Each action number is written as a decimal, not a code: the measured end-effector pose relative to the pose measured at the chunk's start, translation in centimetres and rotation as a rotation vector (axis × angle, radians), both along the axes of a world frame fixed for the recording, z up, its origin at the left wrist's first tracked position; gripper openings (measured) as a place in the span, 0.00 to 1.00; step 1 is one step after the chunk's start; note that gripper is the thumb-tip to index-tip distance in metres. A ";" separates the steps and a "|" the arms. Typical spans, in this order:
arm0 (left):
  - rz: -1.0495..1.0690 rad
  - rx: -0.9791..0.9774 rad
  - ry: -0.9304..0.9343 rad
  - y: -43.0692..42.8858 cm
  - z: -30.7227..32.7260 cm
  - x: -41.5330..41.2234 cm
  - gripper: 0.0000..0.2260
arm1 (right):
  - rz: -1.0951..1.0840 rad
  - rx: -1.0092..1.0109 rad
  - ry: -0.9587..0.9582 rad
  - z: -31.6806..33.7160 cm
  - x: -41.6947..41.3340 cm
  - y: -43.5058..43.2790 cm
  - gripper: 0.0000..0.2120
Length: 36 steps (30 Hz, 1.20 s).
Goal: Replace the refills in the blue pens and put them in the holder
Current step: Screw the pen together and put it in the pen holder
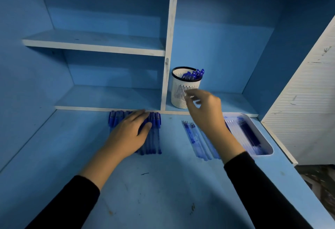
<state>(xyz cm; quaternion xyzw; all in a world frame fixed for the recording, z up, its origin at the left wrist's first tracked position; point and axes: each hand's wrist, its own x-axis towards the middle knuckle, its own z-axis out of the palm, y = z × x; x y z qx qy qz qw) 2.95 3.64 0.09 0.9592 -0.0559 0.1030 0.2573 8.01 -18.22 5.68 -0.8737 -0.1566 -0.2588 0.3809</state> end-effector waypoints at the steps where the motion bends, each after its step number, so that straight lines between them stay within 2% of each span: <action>1: -0.002 0.000 -0.001 0.2 -0.1 -0.4 0.22 | 0.026 0.021 0.115 -0.6 -0.9 0.5 0.08; 3: -0.010 0.026 0.013 0.7 -0.4 -1.3 0.23 | 0.080 0.071 0.323 -1.9 -2.6 1.6 0.10; 6: -0.021 0.067 0.033 1.4 -1.2 -2.9 0.27 | 0.143 0.016 0.480 -3.9 -4.0 3.0 0.12; 10: -0.031 0.110 0.009 1.8 -2.0 -3.9 0.36 | 0.172 -0.103 0.470 -4.9 -4.5 4.2 0.13; 14: -0.048 0.139 0.001 1.3 -2.2 -4.2 0.36 | 0.175 -0.176 0.462 -5.0 -4.5 4.5 0.14; 21: -0.036 0.159 0.010 1.2 -2.1 -4.2 0.36 | 0.134 -0.116 0.614 -4.3 -4.2 3.6 0.13; 25: -0.040 0.179 0.024 1.2 -1.9 -4.3 0.35 | 0.122 -0.074 0.626 -4.3 -4.1 3.2 0.13; 29: -0.046 0.258 0.035 1.4 -1.7 -4.5 0.36 | 0.135 0.102 0.725 -3.9 -4.2 2.0 0.12; 32: -0.064 0.261 -0.001 1.3 -1.6 -4.4 0.36 | 0.209 0.454 0.878 -3.7 -4.8 1.1 0.13; 34: -0.078 0.146 -0.060 1.0 -1.4 -4.4 0.32 | 0.278 0.708 0.950 -3.4 -5.9 1.2 0.12; 36: -0.075 -0.052 -0.077 0.2 -0.9 -4.8 0.26 | 0.337 0.867 0.958 -3.3 -7.4 1.5 0.12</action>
